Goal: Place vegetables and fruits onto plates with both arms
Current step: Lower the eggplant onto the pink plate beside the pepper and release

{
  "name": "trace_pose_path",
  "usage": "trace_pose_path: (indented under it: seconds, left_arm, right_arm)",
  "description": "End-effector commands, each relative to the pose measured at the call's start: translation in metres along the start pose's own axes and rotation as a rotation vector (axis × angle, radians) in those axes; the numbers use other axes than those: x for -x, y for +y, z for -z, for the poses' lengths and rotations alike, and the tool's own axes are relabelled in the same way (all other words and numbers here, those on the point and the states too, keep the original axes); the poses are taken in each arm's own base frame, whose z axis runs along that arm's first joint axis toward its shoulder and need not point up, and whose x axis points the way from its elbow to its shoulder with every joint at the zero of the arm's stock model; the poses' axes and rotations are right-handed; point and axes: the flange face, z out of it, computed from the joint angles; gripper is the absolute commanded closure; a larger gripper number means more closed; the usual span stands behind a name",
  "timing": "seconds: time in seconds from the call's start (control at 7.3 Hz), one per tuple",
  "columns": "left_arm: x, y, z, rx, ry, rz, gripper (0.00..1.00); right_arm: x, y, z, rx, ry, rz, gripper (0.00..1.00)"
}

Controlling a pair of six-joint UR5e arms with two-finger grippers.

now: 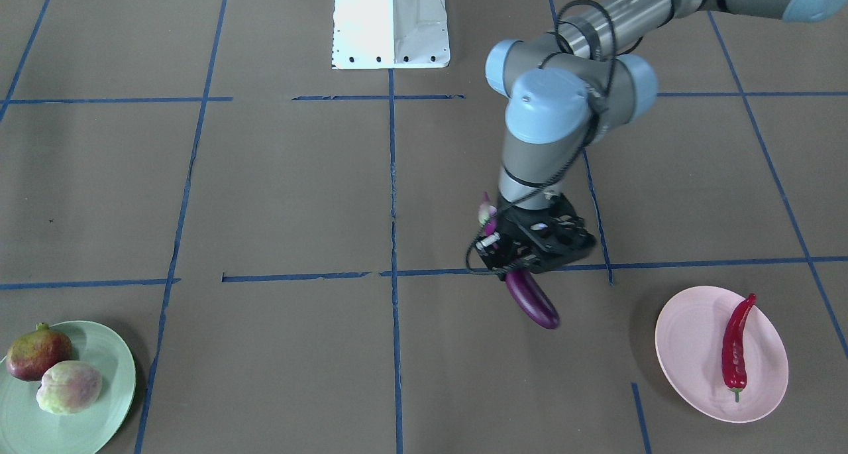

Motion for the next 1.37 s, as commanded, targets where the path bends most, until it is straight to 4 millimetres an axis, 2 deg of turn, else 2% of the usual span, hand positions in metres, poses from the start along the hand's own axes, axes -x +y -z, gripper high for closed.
trace_pose_path:
  seconds: [0.0,0.14,0.27,0.41,0.55,0.69,0.82,0.96,1.1,1.23]
  left_arm:
    - [0.1,-0.122,-0.005,0.054,-0.069,-0.1,1.0]
    - [0.141,-0.157,-0.01,0.113,-0.072,-0.167,1.0]
    - [0.18,-0.18,-0.036,0.116,-0.078,-0.262,1.0]
    - [0.222,-0.19,-0.074,0.092,-0.055,-0.321,1.0]
    - [0.247,-0.187,-0.111,0.081,-0.033,-0.409,1.0]
    - [0.261,-0.186,-0.127,0.09,-0.03,-0.556,0.99]
    - [0.26,-0.181,-0.131,0.096,-0.024,-0.641,0.98]
    - [0.245,-0.164,-0.142,0.113,-0.012,-0.697,0.97]
    - [0.242,-0.157,-0.147,0.125,-0.011,-0.7,0.86]
    - [0.243,-0.156,-0.147,0.128,-0.01,-0.692,0.01]
  right_arm:
    - [-0.002,0.002,-0.002,0.005,0.001,0.0,0.0]
    - [-0.003,0.002,-0.003,0.007,0.001,0.0,0.0]
    - [-0.003,0.002,-0.003,0.007,0.001,0.0,0.0]
    - [-0.003,0.002,-0.003,0.007,-0.001,0.0,0.0]
    - [-0.003,0.002,-0.003,0.008,0.001,-0.001,0.0]
    - [-0.003,0.002,-0.003,0.007,0.001,0.0,0.0]
    - [-0.003,0.002,-0.003,0.007,0.001,0.0,0.0]
    - [-0.003,0.001,-0.003,0.005,0.002,0.001,0.0]
    - [-0.002,0.0,-0.002,0.003,0.002,0.003,0.0]
    - [-0.002,0.0,-0.002,0.003,0.002,0.002,0.0]
